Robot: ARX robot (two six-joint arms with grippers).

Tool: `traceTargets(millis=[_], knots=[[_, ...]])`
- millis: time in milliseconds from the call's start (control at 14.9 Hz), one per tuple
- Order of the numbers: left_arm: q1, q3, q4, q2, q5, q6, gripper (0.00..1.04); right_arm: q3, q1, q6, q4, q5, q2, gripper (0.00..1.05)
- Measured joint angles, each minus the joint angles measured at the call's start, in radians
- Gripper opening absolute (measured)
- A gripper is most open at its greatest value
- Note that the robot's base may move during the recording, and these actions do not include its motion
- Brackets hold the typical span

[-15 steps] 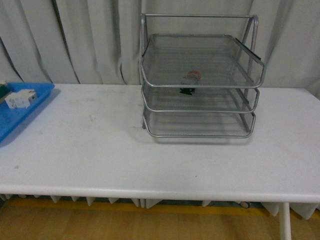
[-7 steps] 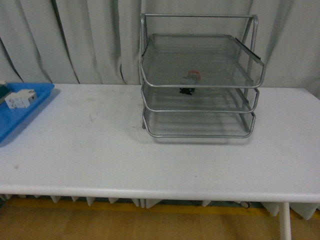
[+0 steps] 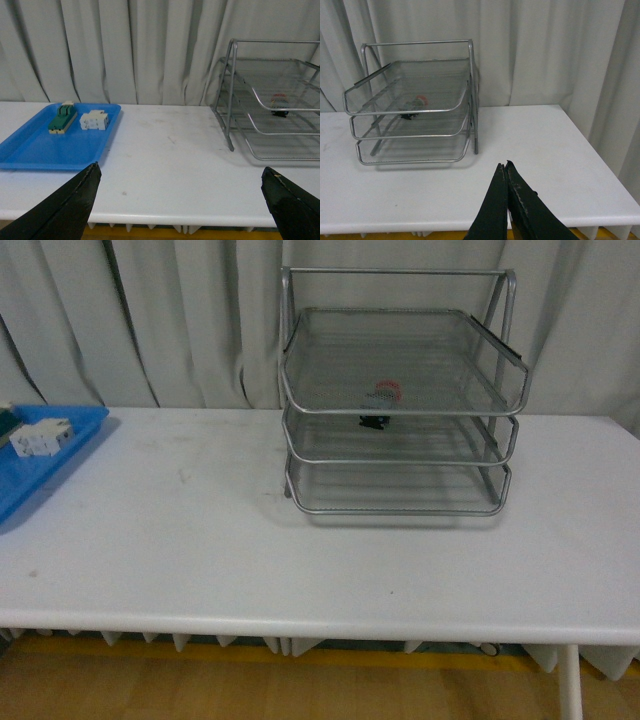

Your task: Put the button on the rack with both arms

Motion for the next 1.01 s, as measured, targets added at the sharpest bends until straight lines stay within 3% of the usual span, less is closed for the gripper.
traceTargets(millis=[201, 336, 940, 1007], knots=[[0.0, 0.0, 0.0, 0.0, 0.0, 0.0, 0.98, 0.0, 0.0, 0.0, -0.032, 0.0, -0.033, 0.02], [0.0, 0.0, 0.0, 0.0, -0.001, 0.0, 0.98, 0.001, 0.0, 0.0, -0.225, 0.0, -0.198, 0.02], [0.0, 0.0, 0.0, 0.0, 0.0, 0.0, 0.98, 0.001, 0.0, 0.0, -0.222, 0.0, -0.214, 0.02], [0.0, 0.0, 0.0, 0.0, 0.0, 0.0, 0.98, 0.001, 0.0, -0.002, -0.222, 0.0, -0.214, 0.06]])
